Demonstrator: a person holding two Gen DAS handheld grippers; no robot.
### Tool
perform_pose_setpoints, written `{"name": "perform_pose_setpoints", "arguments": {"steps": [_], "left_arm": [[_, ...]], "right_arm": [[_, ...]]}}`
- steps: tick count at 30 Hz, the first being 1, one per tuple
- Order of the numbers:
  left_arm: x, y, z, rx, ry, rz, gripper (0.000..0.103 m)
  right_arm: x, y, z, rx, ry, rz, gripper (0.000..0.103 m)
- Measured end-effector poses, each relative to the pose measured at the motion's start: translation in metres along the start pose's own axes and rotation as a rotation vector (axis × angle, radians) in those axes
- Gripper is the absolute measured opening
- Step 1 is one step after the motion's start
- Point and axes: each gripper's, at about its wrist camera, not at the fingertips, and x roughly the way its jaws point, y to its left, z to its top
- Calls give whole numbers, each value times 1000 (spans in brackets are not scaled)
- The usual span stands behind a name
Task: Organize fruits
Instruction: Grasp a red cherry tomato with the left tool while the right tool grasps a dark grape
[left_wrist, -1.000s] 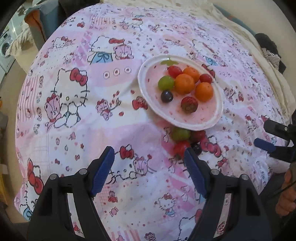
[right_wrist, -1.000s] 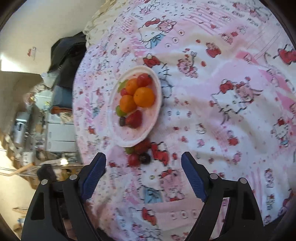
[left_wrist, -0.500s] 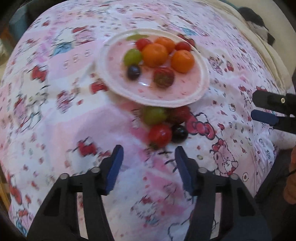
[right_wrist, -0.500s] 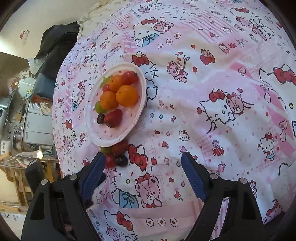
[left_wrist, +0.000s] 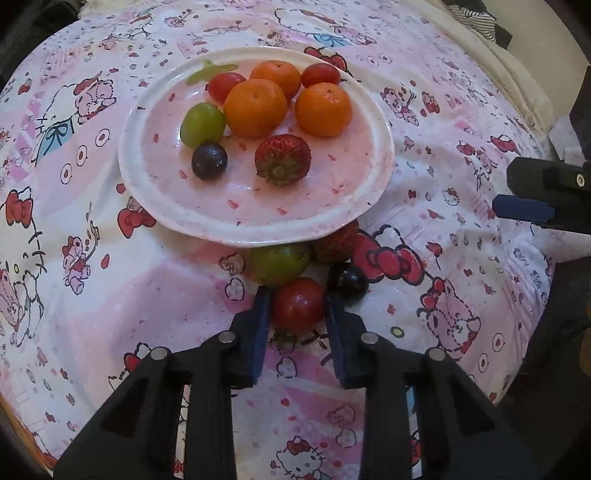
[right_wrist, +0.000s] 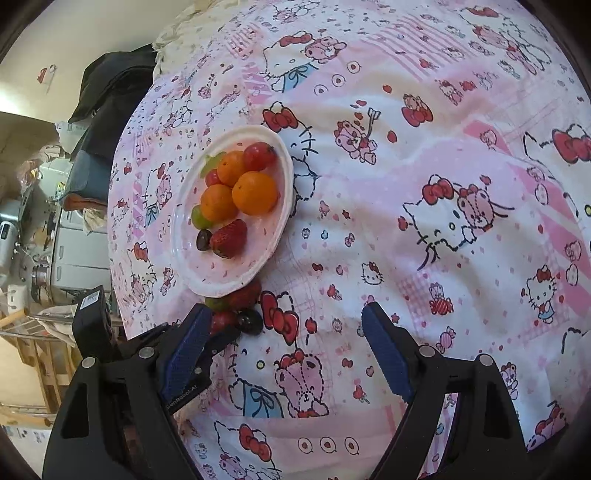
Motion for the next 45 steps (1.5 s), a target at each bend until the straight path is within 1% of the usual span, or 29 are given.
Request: {"name": "perform_pose_setpoints", "arguments": {"steps": [4,12,17,18,20,21,22,23,25,26,28,29,30,33,36,38,40,41,43,44,45], "left_arm": [[-4,2,-4,-18,-1,-1,24],[-33,5,-23,-86,-19,21,24],[-62,8,-36,-138,-57,73,24],[-69,13,-40,-156,-69,94,24],[-75,20,-44,-195,-77,112,24],[-78,25,-47,-223,-81,112,24],[-82,31,-51,-249,-87,120,24],[-84,35,-52,-265,-93,124,24],[-90,39,-53,-292,-113,140,24],[-93,41,-54,-302,-123,146,24],[-97,46,-54,-328,-141,152,24],[-98,47,-54,-336,-144,152,24],[-99,49,-54,-344,-148,151,24],[-98,49,-52,-354,-152,137,24],[-99,49,-51,-359,-157,133,24],[-100,50,-51,-368,-164,134,24],[-100,52,-50,-380,-167,132,24],[-100,52,-50,-380,-167,134,24],[-99,53,-50,-384,-165,141,24],[-98,54,-50,-389,-163,140,24],[-97,55,-49,-394,-161,139,24]], "right_arm": [[-2,-2,-1,5,1,2,86],[-5,-6,-1,13,-15,-16,86],[1,-1,-5,-15,3,-26,86],[4,1,-7,-24,16,-16,86],[8,5,-8,-36,39,20,85],[9,8,-9,-47,43,33,82],[10,11,-9,-64,45,35,76],[12,16,-10,-88,50,31,73],[21,27,-12,-140,73,21,60],[25,30,-13,-155,85,18,57],[39,38,-15,-189,118,10,48],[46,42,-16,-205,132,6,46],[55,48,-17,-238,145,-15,45],[74,64,-23,-336,160,-89,45],[92,77,-30,-427,160,-157,45],[104,83,-34,-470,167,-182,45],[111,89,-36,-508,151,-210,45],[114,92,-37,-524,141,-224,43],[118,95,-38,-558,118,-276,27],[119,97,-40,-582,115,-296,26],[118,97,-41,-590,114,-294,26]]}}
